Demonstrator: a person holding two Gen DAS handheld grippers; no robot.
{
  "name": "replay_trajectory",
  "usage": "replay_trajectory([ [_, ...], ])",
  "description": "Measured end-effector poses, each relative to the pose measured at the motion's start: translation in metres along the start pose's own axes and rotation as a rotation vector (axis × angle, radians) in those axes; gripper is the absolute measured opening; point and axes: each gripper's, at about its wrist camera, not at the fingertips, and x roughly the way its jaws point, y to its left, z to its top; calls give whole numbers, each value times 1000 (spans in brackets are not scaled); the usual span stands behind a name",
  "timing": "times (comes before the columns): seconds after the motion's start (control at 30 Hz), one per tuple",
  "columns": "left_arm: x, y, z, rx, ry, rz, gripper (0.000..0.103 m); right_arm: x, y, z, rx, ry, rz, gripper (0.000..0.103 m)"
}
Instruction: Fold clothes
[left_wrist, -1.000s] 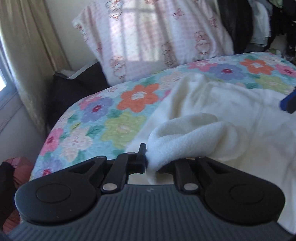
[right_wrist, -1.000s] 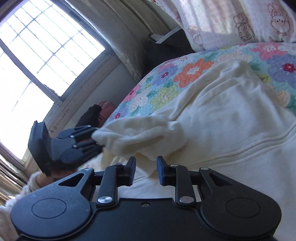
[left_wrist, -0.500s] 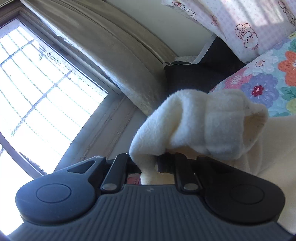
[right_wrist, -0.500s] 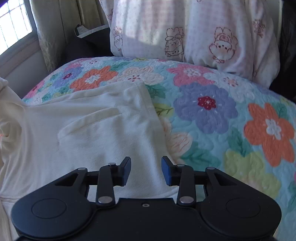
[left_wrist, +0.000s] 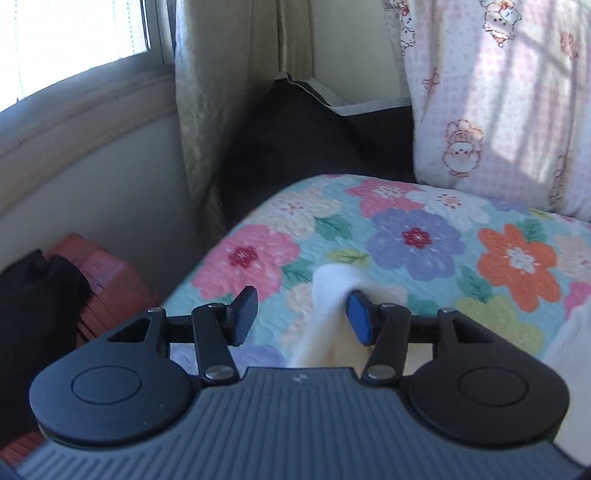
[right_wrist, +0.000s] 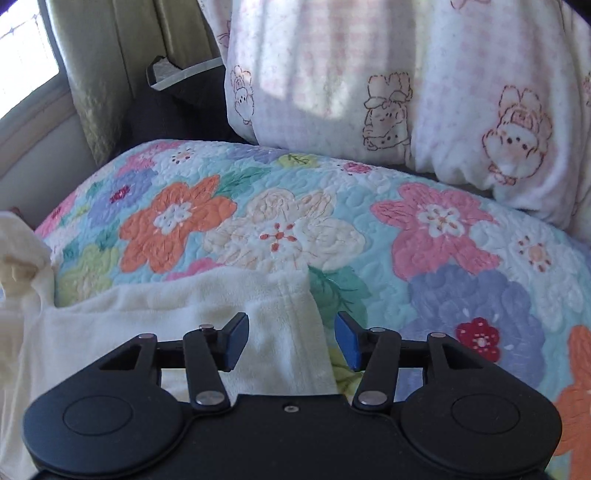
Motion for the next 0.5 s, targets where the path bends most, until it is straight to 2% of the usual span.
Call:
replay_trajectory([
  [0.07,-18,6,-24,6,-4,-125,55,21,-7,-3,75,5,49,62],
  [0.1,-22,6,-34,19,5,-174,60,31,-9,-5,90,11,55,64],
  [0.17,-20,3,-56,26,71,-274,71,50,-11,-9,121,21,66,68],
  [0.27,7,-4,-78,-66,211,-335,72,66,-4,-15,108,-4,61,70],
  [0.3,18,-6,-85,-106,258,-345,72,69,0,-17,92,-19,56,66],
  [0.33,28,-8,-90,-146,294,-355,71,69,10,-18,35,-23,46,39],
  [0.37,35,-12,-98,-173,328,-352,63,67,18,-19,-6,-30,46,16],
  [0.4,39,-16,-98,-160,332,-317,30,64,27,-20,-48,-40,44,16],
  [0.43,36,-22,-93,-109,301,-274,15,55,37,-23,-111,-87,0,15],
  [0.5,29,-36,-85,-7,237,-189,14,32,45,-19,-187,-194,-69,14],
])
